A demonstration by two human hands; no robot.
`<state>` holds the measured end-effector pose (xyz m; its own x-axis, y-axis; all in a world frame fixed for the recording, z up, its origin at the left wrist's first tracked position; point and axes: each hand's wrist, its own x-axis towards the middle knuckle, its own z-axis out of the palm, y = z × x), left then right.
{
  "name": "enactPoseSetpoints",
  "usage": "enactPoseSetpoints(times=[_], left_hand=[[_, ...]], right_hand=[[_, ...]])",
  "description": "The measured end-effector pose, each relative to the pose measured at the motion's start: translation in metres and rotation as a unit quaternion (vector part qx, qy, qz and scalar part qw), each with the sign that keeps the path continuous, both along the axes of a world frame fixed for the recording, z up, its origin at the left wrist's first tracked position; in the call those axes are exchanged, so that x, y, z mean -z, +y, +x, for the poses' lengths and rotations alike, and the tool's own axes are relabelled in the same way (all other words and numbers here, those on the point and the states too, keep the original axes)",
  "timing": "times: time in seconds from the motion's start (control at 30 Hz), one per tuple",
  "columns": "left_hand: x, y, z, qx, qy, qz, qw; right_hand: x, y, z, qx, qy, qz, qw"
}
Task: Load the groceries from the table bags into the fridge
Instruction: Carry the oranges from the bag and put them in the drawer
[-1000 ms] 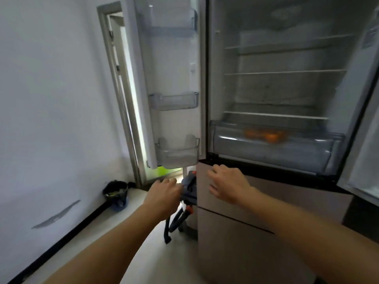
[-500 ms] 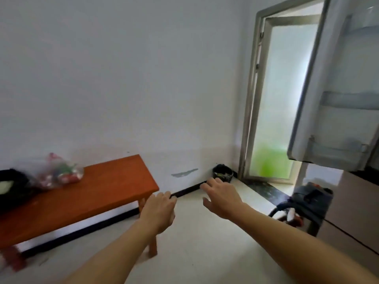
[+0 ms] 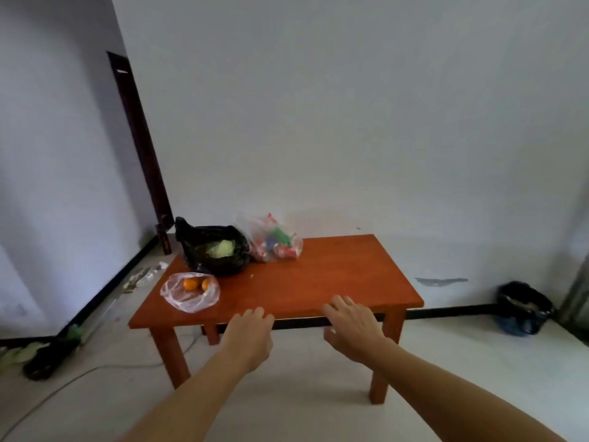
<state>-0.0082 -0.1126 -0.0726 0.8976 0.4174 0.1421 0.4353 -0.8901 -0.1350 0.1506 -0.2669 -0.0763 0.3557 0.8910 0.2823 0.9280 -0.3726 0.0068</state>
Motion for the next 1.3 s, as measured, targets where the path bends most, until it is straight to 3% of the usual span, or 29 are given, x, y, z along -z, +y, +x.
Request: enactPoseSetpoints(times=[0.27,0.57,0.83,1.13,1.3], left_hand=[[0.023,0.148,0.001,-0.062,0.005,-0.019,0.998],[0.048,0.313,0.031,-0.141,0.001,-0.070,0.988],[0.085,0.437,0.036,-0.191,0.074,-0.095,0.974],[0.156,0.594,0.077,-0.060,0.094,-0.133,0.985],[0.200,0.662,0.099,0.005,0.186,-0.137,0.973]], right_hand=[[0.030,0.165,0.027,-0.054,-0.005,-0.032,0.998],[0.057,0.360,0.071,-0.098,0.059,-0.068,0.991],[0.100,0.495,0.062,-0.138,0.099,-0.125,0.977],[0.161,0.623,0.047,-0.107,0.156,-0.168,0.968],[0.203,0.676,0.041,-0.053,0.211,-0.204,0.955]])
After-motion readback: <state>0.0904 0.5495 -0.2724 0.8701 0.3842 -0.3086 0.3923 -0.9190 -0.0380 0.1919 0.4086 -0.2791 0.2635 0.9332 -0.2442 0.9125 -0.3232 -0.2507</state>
